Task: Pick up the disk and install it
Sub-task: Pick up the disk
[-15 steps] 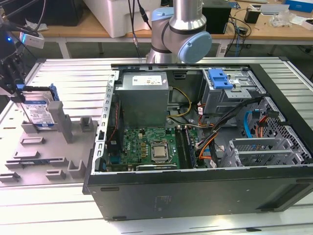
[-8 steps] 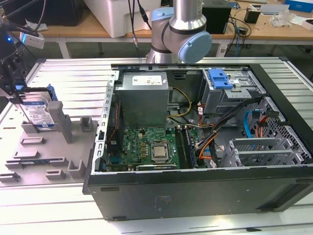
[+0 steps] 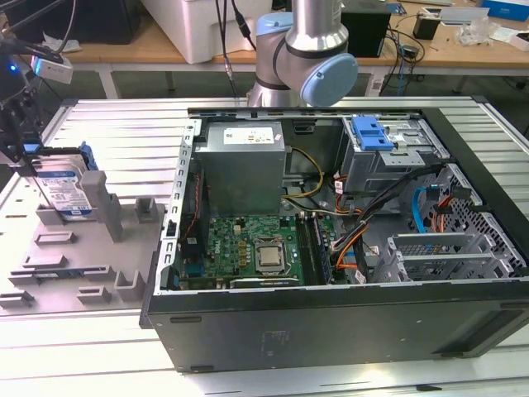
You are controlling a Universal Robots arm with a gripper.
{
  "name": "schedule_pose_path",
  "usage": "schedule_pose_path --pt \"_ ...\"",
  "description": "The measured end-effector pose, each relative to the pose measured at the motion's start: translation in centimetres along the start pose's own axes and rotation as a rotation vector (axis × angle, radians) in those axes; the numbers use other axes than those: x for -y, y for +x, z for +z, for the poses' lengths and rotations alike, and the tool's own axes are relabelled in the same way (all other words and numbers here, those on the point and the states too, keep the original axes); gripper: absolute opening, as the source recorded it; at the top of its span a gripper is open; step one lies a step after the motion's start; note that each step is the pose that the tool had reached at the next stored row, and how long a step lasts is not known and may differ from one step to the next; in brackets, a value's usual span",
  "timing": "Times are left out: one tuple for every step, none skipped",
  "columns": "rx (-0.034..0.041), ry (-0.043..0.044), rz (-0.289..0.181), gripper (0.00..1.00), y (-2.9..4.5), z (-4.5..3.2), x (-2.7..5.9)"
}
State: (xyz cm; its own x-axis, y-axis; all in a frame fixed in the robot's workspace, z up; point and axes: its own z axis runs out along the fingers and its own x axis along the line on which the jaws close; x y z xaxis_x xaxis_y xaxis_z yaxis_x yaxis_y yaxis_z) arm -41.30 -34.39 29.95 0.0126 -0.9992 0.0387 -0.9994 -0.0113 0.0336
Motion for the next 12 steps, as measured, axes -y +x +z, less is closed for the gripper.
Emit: schedule_pose_path --pt "0.0000 -0.0001 0.000 0.51 0.00 0.00 -0.01" --pt "-0.0001 -0.0001 0.000 0.51 0.00 0.01 -0.01" --pt "-0.0001 -0.0002 0.000 0.51 0.00 0.01 -0.01" --pt "-0.0001 -0.0002 0.000 0.51 0.00 0.03 -0.01" --pt "0.0000 -0.0001 0.000 0.51 0.00 0.04 -0.01" --pt "0.0000 -0.0001 0.000 0.51 0.00 0.06 -0.01" --pt "-0.0001 -0.0001 0.000 0.51 0.00 0.08 -0.01" --pt "0.0000 -0.0001 0.000 0.51 0.00 0.11 0.00" --pt "0.0000 0.0000 0.000 0.51 -0.01 0.15 0.00" --pt "0.0000 -0.0001 0.000 0.51 -0.01 0.17 0.00" --pt "0.0000 -0.0001 0.000 0.51 -0.01 0.18 0.00" --pt "-0.0001 -0.0001 0.000 0.49 -0.01 0.20 0.00"
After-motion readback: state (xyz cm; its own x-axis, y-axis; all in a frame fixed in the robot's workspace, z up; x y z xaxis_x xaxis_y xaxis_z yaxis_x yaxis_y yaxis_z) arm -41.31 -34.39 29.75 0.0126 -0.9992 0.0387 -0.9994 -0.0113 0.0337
